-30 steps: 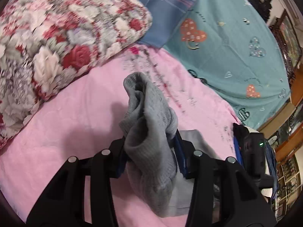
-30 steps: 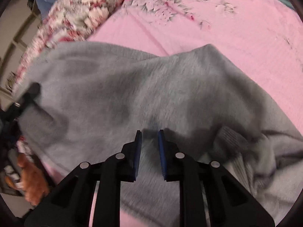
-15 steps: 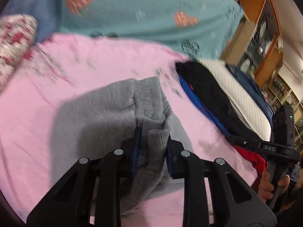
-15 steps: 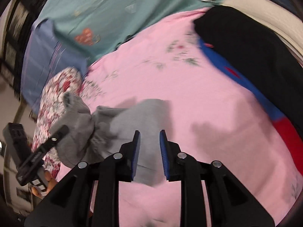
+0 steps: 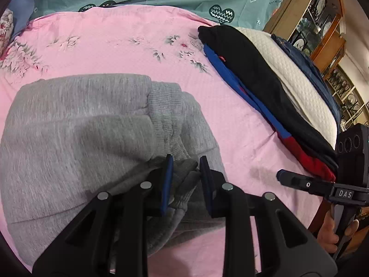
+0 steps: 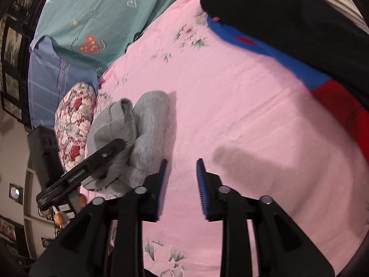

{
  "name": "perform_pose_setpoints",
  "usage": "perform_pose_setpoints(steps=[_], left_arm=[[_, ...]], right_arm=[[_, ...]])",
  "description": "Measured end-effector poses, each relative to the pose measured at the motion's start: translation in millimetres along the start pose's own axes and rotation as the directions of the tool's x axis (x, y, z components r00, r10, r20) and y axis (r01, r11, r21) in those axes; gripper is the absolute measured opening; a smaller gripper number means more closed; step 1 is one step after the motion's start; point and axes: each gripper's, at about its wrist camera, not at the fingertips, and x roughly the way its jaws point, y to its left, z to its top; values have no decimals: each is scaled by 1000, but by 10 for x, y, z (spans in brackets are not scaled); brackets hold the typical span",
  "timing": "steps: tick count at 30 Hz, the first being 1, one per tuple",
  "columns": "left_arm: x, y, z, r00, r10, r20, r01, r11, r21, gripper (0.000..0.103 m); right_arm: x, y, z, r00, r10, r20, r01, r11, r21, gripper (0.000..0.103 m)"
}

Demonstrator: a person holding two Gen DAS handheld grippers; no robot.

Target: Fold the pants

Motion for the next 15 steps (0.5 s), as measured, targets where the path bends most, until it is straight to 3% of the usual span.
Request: perform_pose_setpoints(steps=[1, 3, 7, 10, 13, 15], left_arm=[[-46, -35, -5, 1000, -8, 5, 8, 1000, 15, 31], [-206, -126, -30, 998, -56, 19, 55, 997, 45, 55], [-653, -265, -133, 989, -137, 62, 130, 987, 99, 72], [-1046, -170, -180, 986, -45, 158, 32, 996, 88, 83], [-1281, 130, -176, 975, 56, 217, -61, 998, 21, 83], [-1352, 418, -170, 968, 114, 226, -102, 993, -63, 82]], right_arm=[[23, 58, 7, 1000, 2, -10, -2, 1000, -16, 38], [23, 224, 63, 1000, 0, -8, -1, 998, -65, 39], [-8, 636, 334, 999, 14, 33, -7, 983, -185, 42], [227, 981, 593, 1000, 19, -13, -21, 966, -258, 48], [612, 1219, 719, 993, 31, -118, -63, 959, -275, 49], [822, 1394, 723, 991, 6, -132, -45, 954, -297, 49]])
